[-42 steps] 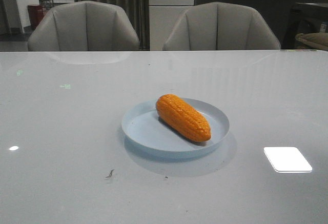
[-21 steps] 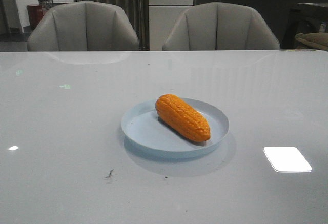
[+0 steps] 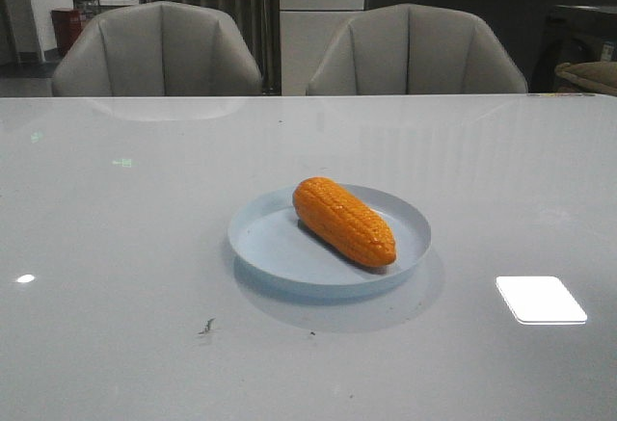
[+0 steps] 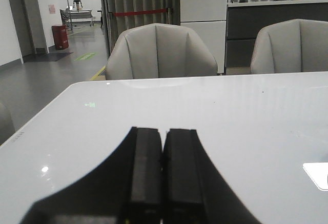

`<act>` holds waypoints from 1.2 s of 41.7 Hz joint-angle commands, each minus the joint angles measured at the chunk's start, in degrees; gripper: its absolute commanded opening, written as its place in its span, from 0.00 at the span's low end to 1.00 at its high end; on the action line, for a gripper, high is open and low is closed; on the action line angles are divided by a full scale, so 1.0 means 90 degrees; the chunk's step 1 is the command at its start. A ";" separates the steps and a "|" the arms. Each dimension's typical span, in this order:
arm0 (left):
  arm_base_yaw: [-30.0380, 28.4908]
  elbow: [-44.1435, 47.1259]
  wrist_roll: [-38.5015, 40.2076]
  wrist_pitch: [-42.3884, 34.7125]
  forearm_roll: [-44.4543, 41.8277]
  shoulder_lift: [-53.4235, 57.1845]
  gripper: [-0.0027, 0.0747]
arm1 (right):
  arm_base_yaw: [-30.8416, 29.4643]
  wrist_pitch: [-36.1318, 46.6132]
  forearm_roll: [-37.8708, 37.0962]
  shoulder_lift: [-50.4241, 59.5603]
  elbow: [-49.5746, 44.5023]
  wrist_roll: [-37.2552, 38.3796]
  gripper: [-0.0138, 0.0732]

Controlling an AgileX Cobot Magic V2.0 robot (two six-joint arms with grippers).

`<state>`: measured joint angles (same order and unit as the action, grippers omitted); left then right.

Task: Place corn on plate with both arms

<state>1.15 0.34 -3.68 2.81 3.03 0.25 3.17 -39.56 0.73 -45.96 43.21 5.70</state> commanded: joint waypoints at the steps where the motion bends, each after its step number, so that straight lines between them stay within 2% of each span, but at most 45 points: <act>1: -0.0001 0.0022 0.0054 -0.0520 0.0062 0.0010 0.15 | -0.0049 0.0376 -0.0081 0.0056 0.0167 -0.0030 0.85; 10: -0.0001 0.0022 0.0054 -0.0520 0.0051 0.0010 0.15 | -0.0041 0.0298 -0.0577 0.0238 0.0098 -0.0090 0.84; 16: -0.0001 0.0022 0.0054 -0.0520 0.0051 0.0010 0.15 | -0.0279 0.0918 -0.0868 0.0955 -0.0397 -0.0098 0.81; 19: -0.0001 0.0022 0.0054 -0.0520 0.0051 0.0010 0.15 | -0.0399 0.1484 -0.0816 0.1414 -0.0820 -0.0098 0.70; 22: -0.0001 0.0022 0.0054 -0.0520 0.0051 0.0010 0.15 | -0.0434 0.2181 -0.0681 0.1897 -0.1405 -0.0098 0.53; 28: -0.0001 0.0022 0.0054 -0.0520 0.0051 0.0010 0.15 | -0.0434 0.3733 0.0341 0.2889 -0.2616 -0.0098 0.21; 31: -0.0001 0.0022 0.0054 -0.0520 0.0051 0.0010 0.15 | -0.0434 0.4344 0.0890 0.3388 -0.3261 -0.0103 0.24; 36: -0.0001 0.0022 0.0054 -0.0520 0.0051 0.0010 0.15 | -0.0434 0.4728 0.0879 0.4232 -0.4193 -0.0103 0.24; 42: -0.0001 0.0022 0.0054 -0.0520 0.0051 0.0010 0.15 | -0.0434 0.4658 0.0466 0.5259 -0.4908 -0.0103 0.24; 43: -0.0001 0.0022 0.0054 -0.0520 0.0051 0.0010 0.15 | -0.0434 0.4336 0.0437 0.5364 -0.4872 -0.0103 0.24; 50: -0.0001 0.0022 0.0054 -0.0520 0.0051 0.0010 0.15 | -0.0434 0.4028 0.0328 0.5277 -0.4881 -0.0103 0.24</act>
<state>1.15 0.34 -3.68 2.91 3.03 0.25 -0.61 -6.68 4.57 0.58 -1.65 5.27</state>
